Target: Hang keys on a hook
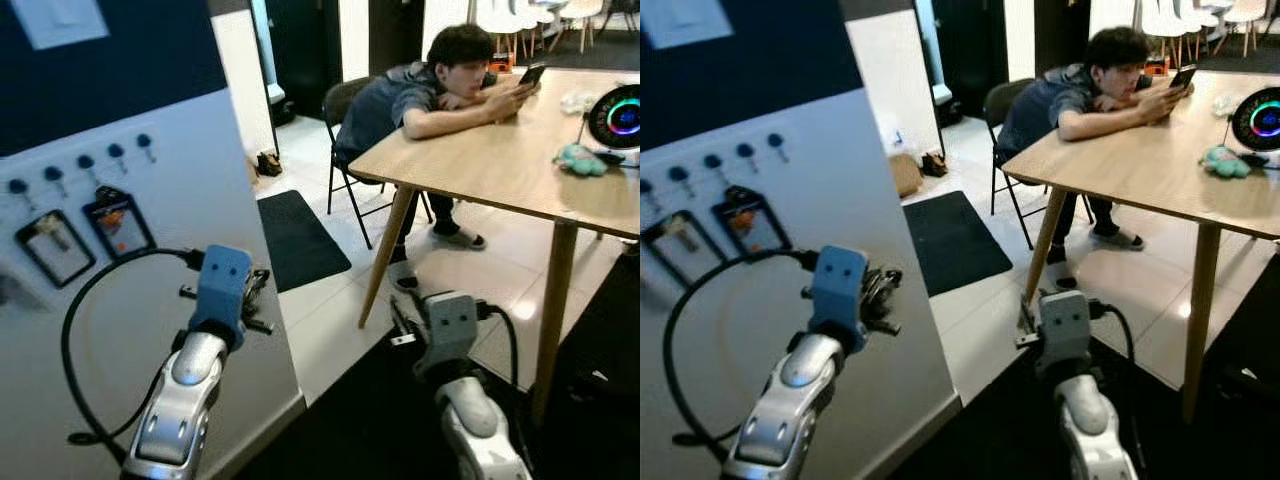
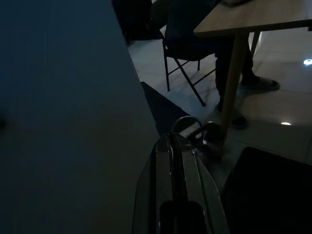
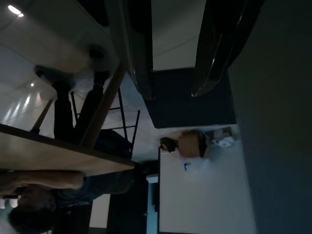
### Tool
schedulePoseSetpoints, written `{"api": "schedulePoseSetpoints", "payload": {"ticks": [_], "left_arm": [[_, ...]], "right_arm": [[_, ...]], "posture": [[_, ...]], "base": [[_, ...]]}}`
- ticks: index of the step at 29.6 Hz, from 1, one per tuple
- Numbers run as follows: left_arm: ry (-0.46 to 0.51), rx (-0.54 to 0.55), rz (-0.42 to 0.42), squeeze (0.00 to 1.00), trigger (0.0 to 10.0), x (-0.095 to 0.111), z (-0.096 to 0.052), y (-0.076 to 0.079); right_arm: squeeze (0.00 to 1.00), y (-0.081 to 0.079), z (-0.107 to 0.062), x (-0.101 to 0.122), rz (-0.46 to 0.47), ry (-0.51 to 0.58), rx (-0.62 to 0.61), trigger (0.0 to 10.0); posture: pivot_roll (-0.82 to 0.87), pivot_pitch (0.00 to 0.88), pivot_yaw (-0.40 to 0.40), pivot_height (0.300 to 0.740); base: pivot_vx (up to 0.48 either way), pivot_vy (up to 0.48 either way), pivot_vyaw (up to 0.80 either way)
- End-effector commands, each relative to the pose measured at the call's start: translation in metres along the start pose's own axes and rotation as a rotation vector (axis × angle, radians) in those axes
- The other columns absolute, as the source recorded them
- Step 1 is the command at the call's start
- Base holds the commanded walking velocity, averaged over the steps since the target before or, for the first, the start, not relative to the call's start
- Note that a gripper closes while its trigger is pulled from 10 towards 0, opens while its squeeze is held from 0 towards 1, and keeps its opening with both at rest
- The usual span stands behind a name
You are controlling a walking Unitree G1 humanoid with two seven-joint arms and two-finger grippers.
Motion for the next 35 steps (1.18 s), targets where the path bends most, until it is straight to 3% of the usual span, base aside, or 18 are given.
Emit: {"api": "schedulePoseSetpoints", "payload": {"ticks": [1, 27, 35], "left_arm": [[-0.019, 0.010, 0.008, 0.00, 10.0, -0.0059, -0.0017, -0.0028], [0.017, -0.024, 0.000, 0.00, 10.0, 0.0025, -0.0013, 0.0067], [0.020, -0.002, 0.018, 0.00, 10.0, 0.0011, -0.0009, 0.0004]], "right_arm": [[0.00, -0.0058, -0.0007, -0.0032, 0.017, -0.006, 0.012, 10.0], [0.00, -0.0078, -0.0004, -0.0027, 0.027, -0.004, 0.021, 10.0], [0.00, -0.0124, -0.0005, -0.0015, 0.027, -0.001, 0.039, 10.0]], "posture": [[0.03, 0.097, 0.107, 0.740], [0.03, 0.096, 0.111, 0.740], [0.03, 0.098, 0.110, 0.740]], "base": [[0.000, 0.000, 0.00], [0.000, 0.000, 0.00], [0.000, 0.000, 0.00]]}}
Point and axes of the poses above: a point about 5 cm out from each wrist's last joint towards the gripper, its own z axis pointing out of the wrist towards the gripper, its own x axis along the axis of the wrist's last joint, y = z × x, the point moved 6 cm from there along z, pointing out of the wrist towards the gripper, and after that the axes turned 13 degrees about z, right-handed, at the moved point
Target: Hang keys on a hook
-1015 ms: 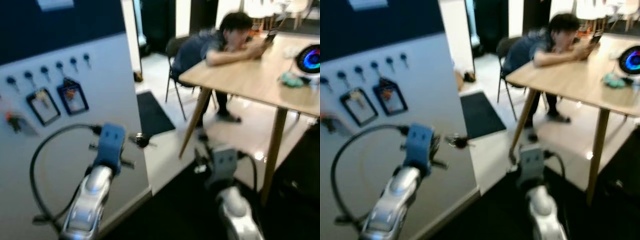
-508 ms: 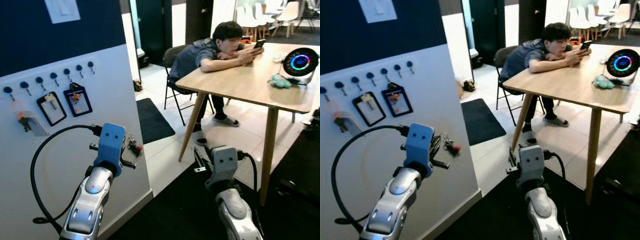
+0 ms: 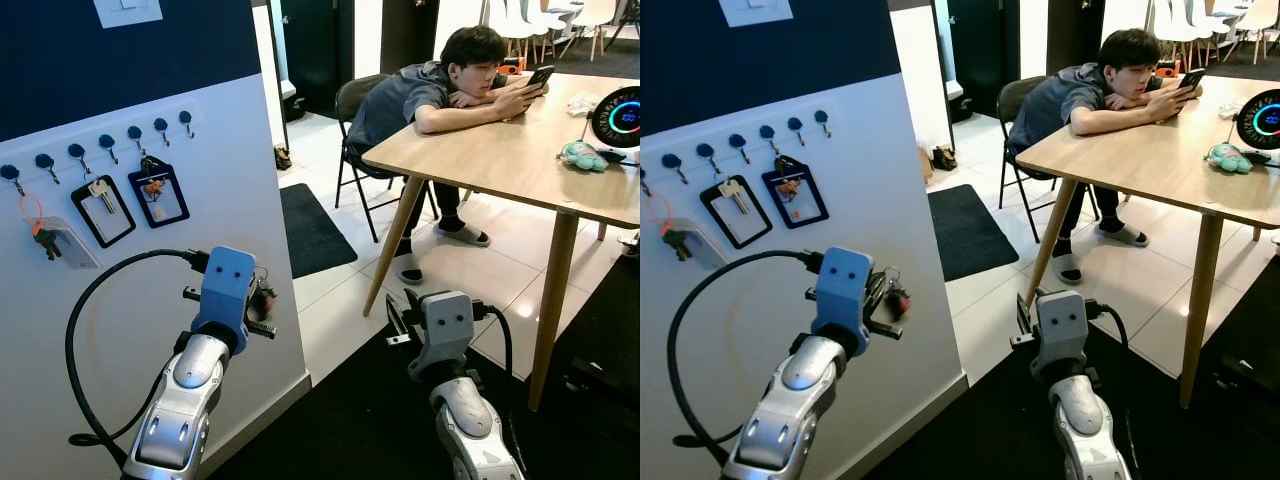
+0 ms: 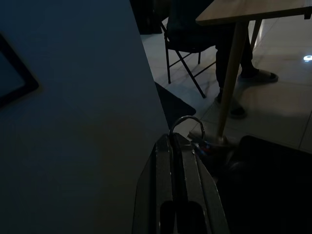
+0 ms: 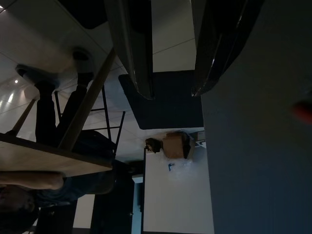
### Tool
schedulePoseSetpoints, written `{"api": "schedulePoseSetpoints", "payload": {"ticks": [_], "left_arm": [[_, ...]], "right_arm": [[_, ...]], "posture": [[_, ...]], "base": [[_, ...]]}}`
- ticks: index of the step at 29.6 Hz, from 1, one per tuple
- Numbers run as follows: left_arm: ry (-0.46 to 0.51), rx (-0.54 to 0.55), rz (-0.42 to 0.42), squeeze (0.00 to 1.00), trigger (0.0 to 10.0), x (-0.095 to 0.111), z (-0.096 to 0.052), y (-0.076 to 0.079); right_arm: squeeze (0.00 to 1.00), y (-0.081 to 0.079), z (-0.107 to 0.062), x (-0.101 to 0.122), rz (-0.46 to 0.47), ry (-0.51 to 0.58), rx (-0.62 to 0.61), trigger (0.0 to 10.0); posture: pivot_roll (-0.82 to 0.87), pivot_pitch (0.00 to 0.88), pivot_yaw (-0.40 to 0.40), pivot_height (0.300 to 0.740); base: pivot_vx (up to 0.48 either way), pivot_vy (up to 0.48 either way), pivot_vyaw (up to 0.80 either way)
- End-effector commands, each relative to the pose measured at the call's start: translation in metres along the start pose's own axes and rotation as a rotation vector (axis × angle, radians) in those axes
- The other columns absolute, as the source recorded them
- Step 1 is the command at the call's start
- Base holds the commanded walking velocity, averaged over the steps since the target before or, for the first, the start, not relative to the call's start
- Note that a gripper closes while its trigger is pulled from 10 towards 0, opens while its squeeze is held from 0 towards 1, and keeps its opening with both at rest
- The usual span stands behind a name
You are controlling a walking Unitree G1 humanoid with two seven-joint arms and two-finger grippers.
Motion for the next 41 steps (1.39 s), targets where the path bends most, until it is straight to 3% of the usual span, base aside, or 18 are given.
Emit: {"api": "schedulePoseSetpoints", "payload": {"ticks": [1, 12, 24, 35, 41], "left_arm": [[0.008, 0.024, 0.017, 0.00, 10.0, 0.000, -0.001, -0.006], [0.003, 0.025, 0.034, 0.00, 10.0, -0.003, -0.003, -0.003], [0.004, 0.025, 0.034, 0.00, 10.0, -0.003, -0.004, -0.003], [-0.005, 0.041, 0.031, 0.00, 10.0, -0.005, -0.005, -0.007], [-0.010, 0.057, 0.009, 0.00, 10.0, -0.005, -0.006, -0.010]], "right_arm": [[0.00, -0.007, -0.001, -0.001, 0.015, -0.001, 0.020, 10.0], [0.00, -0.017, -0.002, -0.004, 0.039, -0.009, 0.042, 10.0], [0.00, -0.016, -0.002, -0.004, 0.011, -0.014, 0.041, 10.0], [0.00, -0.017, -0.002, -0.004, 0.013, -0.017, 0.049, 10.0], [0.00, -0.018, -0.002, -0.004, 0.013, -0.018, 0.056, 10.0]], "posture": [[0.03, 0.098, 0.108, 0.740], [0.03, 0.105, 0.105, 0.740], [0.03, 0.111, 0.104, 0.740], [0.03, 0.113, 0.102, 0.740], [0.03, 0.114, 0.102, 0.740]], "base": [[0.000, 0.000, 0.00], [0.022, 0.000, 0.00], [0.462, 0.000, 0.00], [0.400, 0.000, 0.67], [0.043, 0.000, 0.67]]}}
Point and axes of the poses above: a point about 5 cm out from each wrist's last joint towards the gripper, its own z axis pointing out of the wrist towards the gripper, its own x axis along the axis of the wrist's last joint, y = z × x, the point moved 6 cm from there along z, pointing out of the wrist towards the gripper, and after that the axes turned 13 degrees about z, right-handed, at the moved point
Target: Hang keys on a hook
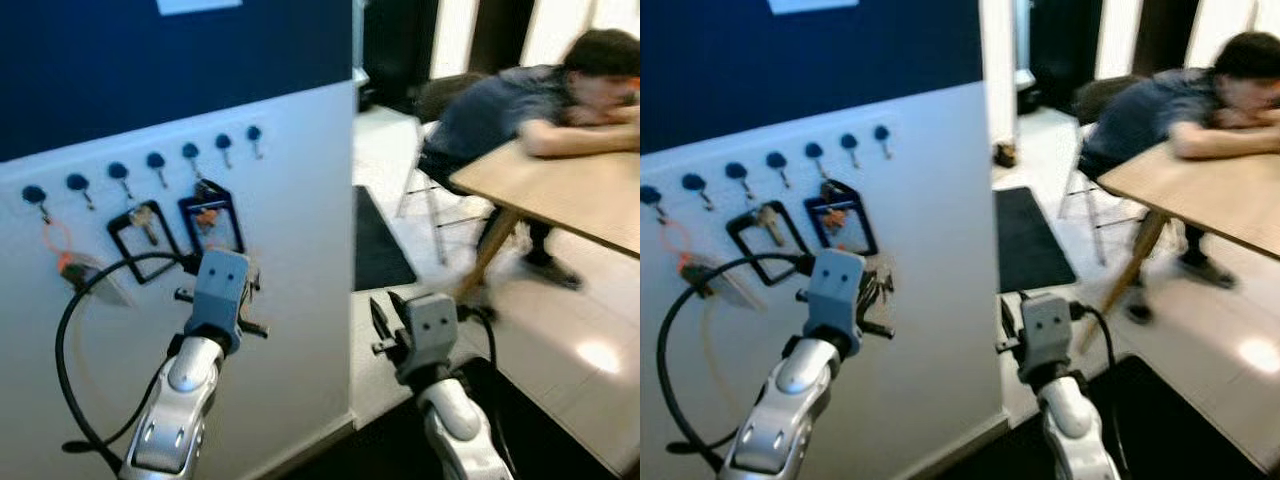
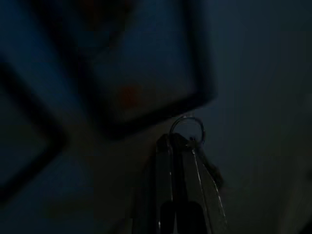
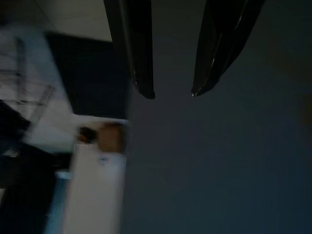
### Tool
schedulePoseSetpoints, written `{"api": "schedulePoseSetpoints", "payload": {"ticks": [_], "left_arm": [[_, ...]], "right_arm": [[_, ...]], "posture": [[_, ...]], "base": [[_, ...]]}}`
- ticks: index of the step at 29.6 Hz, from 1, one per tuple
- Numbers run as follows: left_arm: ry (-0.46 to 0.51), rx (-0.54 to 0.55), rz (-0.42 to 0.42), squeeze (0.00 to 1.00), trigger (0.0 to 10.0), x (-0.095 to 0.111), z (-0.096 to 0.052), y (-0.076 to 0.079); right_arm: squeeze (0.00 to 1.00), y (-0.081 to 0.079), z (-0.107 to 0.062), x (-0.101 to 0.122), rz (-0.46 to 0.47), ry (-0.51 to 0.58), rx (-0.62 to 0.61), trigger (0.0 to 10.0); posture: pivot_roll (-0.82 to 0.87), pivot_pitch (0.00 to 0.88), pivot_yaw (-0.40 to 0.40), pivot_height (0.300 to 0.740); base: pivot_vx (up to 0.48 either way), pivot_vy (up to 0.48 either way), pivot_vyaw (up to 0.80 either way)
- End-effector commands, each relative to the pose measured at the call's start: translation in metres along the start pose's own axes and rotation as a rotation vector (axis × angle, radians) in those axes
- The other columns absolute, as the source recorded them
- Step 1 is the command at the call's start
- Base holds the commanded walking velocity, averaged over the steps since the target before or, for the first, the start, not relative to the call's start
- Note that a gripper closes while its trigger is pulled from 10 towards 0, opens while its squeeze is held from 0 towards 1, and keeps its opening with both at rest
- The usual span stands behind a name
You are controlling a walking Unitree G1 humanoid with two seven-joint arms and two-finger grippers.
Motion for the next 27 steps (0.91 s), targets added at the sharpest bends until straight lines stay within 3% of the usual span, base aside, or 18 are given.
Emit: {"api": "schedulePoseSetpoints", "payload": {"ticks": [1, 9, 18, 25, 27], "left_arm": [[0.006, 0.007, 0.000, 0.00, 10.0, 0.001, -0.002, -0.002], [0.013, -0.016, -0.012, 0.00, 10.0, 0.002, -0.005, -0.002], [0.039, -0.123, -0.010, 0.00, 10.0, 0.007, -0.022, 0.006], [0.041, -0.230, 0.073, 0.00, 10.0, 0.006, -0.043, 0.015], [0.002, -0.257, 0.107, 0.00, 10.0, -0.007, -0.051, 0.015]], "right_arm": [[0.00, -0.005, -0.002, -0.002, 0.016, -0.004, 0.010, 10.0], [0.00, -0.012, -0.005, -0.005, 0.046, -0.023, 0.045, 10.0], [0.00, -0.011, -0.010, -0.011, 0.047, -0.046, 0.046, 10.0], [0.00, -0.011, -0.011, -0.014, 0.047, -0.057, 0.047, 10.0], [0.00, -0.013, -0.011, -0.014, 0.048, -0.058, 0.051, 10.0]], "posture": [[0.03, 0.114, 0.102, 0.740], [0.03, 0.117, 0.105, 0.740], [0.03, 0.121, 0.109, 0.740], [0.04, 0.126, 0.108, 0.740], [0.04, 0.126, 0.108, 0.740]], "base": [[0.000, 0.000, 0.54], [0.000, 0.000, 0.00], [0.000, 0.000, 0.00], [0.000, 0.000, 0.00], [0.000, 0.000, 0.00]]}}
Point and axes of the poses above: a point about 5 cm out from each wrist's last joint towards the gripper, its own z axis pointing out of the wrist towards the gripper, its own x axis along the axis of the wrist's last joint, y = z × x, the point moved 6 cm from there along z, pointing out of the wrist towards the gripper, and after that the axes turned 13 degrees about z, right-handed, at the moved point
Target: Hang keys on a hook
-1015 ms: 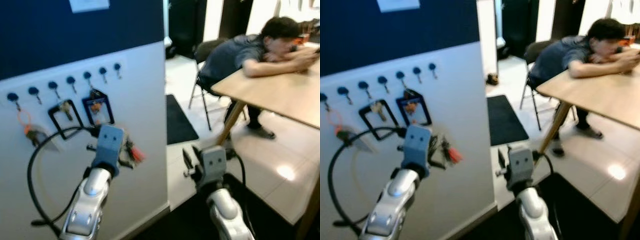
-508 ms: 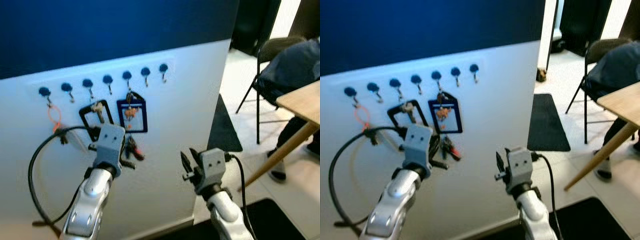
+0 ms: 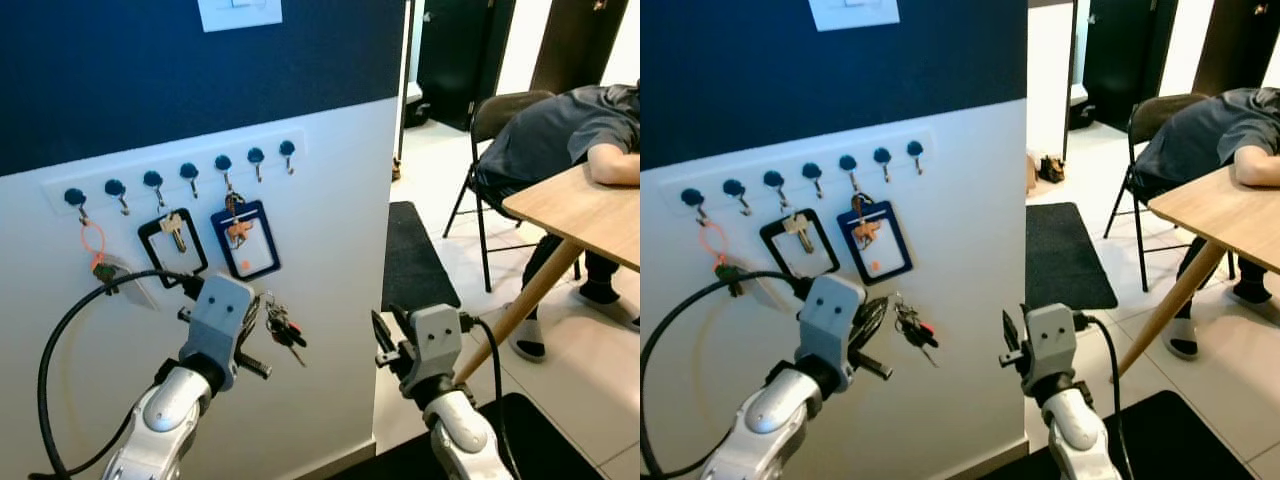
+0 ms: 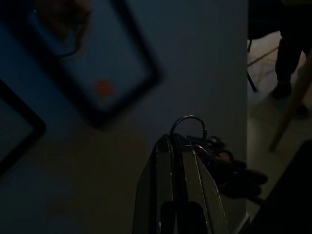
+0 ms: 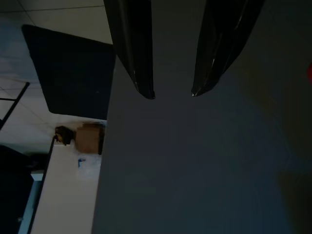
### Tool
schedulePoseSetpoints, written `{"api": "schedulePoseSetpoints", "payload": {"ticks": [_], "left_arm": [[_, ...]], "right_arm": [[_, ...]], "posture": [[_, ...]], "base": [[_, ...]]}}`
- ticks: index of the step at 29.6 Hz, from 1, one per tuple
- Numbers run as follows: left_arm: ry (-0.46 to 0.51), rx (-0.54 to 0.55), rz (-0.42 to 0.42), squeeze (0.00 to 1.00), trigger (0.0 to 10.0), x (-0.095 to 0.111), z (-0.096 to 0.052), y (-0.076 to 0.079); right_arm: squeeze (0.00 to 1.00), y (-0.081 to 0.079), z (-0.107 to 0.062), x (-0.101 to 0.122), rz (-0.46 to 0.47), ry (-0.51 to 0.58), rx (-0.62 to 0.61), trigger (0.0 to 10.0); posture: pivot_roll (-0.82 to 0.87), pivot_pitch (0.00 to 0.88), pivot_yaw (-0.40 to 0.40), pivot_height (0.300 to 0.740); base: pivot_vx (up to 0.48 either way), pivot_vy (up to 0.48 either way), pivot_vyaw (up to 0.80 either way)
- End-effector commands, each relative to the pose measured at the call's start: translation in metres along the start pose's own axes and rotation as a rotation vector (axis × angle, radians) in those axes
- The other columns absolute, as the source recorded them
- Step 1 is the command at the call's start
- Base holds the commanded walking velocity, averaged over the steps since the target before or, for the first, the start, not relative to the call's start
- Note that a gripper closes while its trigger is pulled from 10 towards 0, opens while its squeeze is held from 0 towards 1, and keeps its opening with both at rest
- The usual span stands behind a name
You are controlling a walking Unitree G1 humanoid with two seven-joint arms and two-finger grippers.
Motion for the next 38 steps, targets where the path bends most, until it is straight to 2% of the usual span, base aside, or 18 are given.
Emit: {"api": "schedulePoseSetpoints", "payload": {"ticks": [1, 2, 4, 8, 9, 11, 12, 13, 19, 20, 21, 23, 25, 30, 31, 34, 36, 38], "left_arm": [[-0.070, -0.037, 0.054, 0.00, 10.0, -0.020, -0.014, 0.001], [-0.104, -0.056, 0.067, 0.00, 10.0, -0.031, -0.020, 0.003], [-0.127, -0.067, 0.074, 0.00, 10.0, -0.039, -0.023, 0.004], [-0.130, -0.059, 0.062, 0.00, 10.0, -0.040, -0.024, 0.004], [-0.114, -0.038, 0.038, 0.00, 10.0, -0.034, -0.022, 0.000], [-0.020, 0.066, 0.000, 0.00, 10.0, 0.000, -0.004, -0.019], [-0.020, 0.066, 0.000, 0.00, 10.0, 0.000, -0.004, -0.019], [0.053, 0.109, -0.027, 0.00, 10.0, 0.027, 0.007, -0.028], [0.229, 0.064, -0.056, 0.00, 10.0, 0.090, 0.025, -0.020], [0.229, 0.064, -0.056, 0.00, 10.0, 0.090, 0.025, -0.020], [0.269, 0.045, -0.065, 0.00, 10.0, 0.105, 0.028, -0.017], [0.275, 0.042, -0.067, 0.00, 10.0, 0.106, 0.029, -0.017], [0.300, 0.037, -0.061, 0.00, 10.0, 0.121, 0.036, -0.017], [0.320, 0.076, -0.069, 0.00, 10.0, 0.138, 0.050, -0.024], [0.326, 0.080, -0.049, 0.00, 10.0, 0.145, 0.056, -0.026], [0.330, 0.081, -0.023, 0.00, 10.0, 0.149, 0.059, -0.027], [0.322, 0.096, 0.034, 0.00, 10.0, 0.151, 0.064, -0.030], [0.324, 0.099, 0.056, 0.00, 10.0, 0.152, 0.065, -0.032]], "right_arm": [[0.00, -0.006, -0.001, -0.002, 0.008, -0.008, 0.014, 10.0], [0.00, -0.006, -0.001, -0.002, 0.009, -0.008, 0.014, 10.0], [0.00, -0.006, 0.000, -0.002, 0.009, -0.008, 0.014, 10.0], [0.00, -0.006, 0.000, -0.001, 0.009, -0.008, 0.014, 10.0], [0.00, -0.005, 0.000, -0.001, 0.007, -0.007, 0.014, 10.0], [0.00, -0.005, 0.001, -0.002, 0.005, -0.007, 0.015, 10.0], [0.00, -0.005, 0.001, -0.002, 0.005, -0.007, 0.015, 10.0], [0.00, -0.006, 0.003, -0.001, 0.005, -0.006, 0.015, 10.0], [0.00, -0.007, 0.005, -0.001, 0.009, -0.004, 0.013, 10.0], [0.00, -0.007, 0.005, -0.001, 0.009, -0.004, 0.013, 10.0], [0.00, -0.007, 0.005, -0.001, 0.012, -0.003, 0.011, 10.0], [0.00, -0.007, 0.005, -0.001, 0.012, -0.003, 0.011, 10.0], [0.00, -0.005, 0.004, 0.000, 0.010, -0.001, 0.002, 10.0], [0.00, -0.004, 0.004, 0.000, 0.008, 0.000, -0.004, 10.0], [0.00, -0.003, 0.004, 0.000, 0.007, 0.001, -0.007, 10.0], [0.00, -0.002, 0.003, 0.000, 0.007, 0.000, -0.012, 10.0], [0.00, -0.001, 0.002, 0.000, 0.006, 0.002, -0.020, 10.0], [0.00, -0.001, 0.002, 0.000, 0.007, 0.003, -0.023, 10.0]], "posture": [[0.04, 0.127, 0.109, 0.740], [0.05, 0.126, 0.107, 0.740], [0.05, 0.126, 0.107, 0.740], [0.05, 0.126, 0.107, 0.740], [0.05, 0.124, 0.106, 0.740], [0.05, 0.119, 0.105, 0.740], [0.05, 0.119, 0.105, 0.740], [0.05, 0.119, 0.106, 0.740], [0.04, 0.119, 0.108, 0.740], [0.04, 0.119, 0.108, 0.740], [0.04, 0.119, 0.108, 0.740], [0.04, 0.119, 0.108, 0.740], [0.04, 0.123, 0.111, 0.740], [0.04, 0.131, 0.116, 0.740], [0.04, 0.138, 0.121, 0.740], [0.04, 0.141, 0.125, 0.740], [0.04, 0.145, 0.130, 0.740], [0.04, 0.148, 0.134, 0.740]], "base": [[0.000, 0.000, 0.00], [0.000, 0.000, 0.00], [0.000, 0.000, 0.00], [0.000, 0.000, 0.00], [0.000, 0.000, 0.00], [0.000, 0.000, 0.00], [0.000, 0.000, 0.00], [0.000, 0.000, 0.00], [0.000, 0.000, 0.00], [0.000, 0.000, 0.00], [0.000, 0.000, 0.00], [0.000, 0.000, 0.00], [0.000, 0.000, 0.00], [0.000, 0.000, 0.00], [0.000, 0.000, 0.00], [0.000, 0.000, 0.00], [0.000, 0.000, 0.00], [0.000, 0.000, 0.00]]}}
Point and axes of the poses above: a point about 5 cm out from each wrist's last joint towards the gripper, its own z axis pointing out of the wrist towards the gripper, its own x axis along the axis of the wrist's last joint, y = z × x, the point moved 6 cm from there along z, pointing out of the wrist towards the gripper, and after that the axes turned 13 degrees about z, right-handed, at the moved point
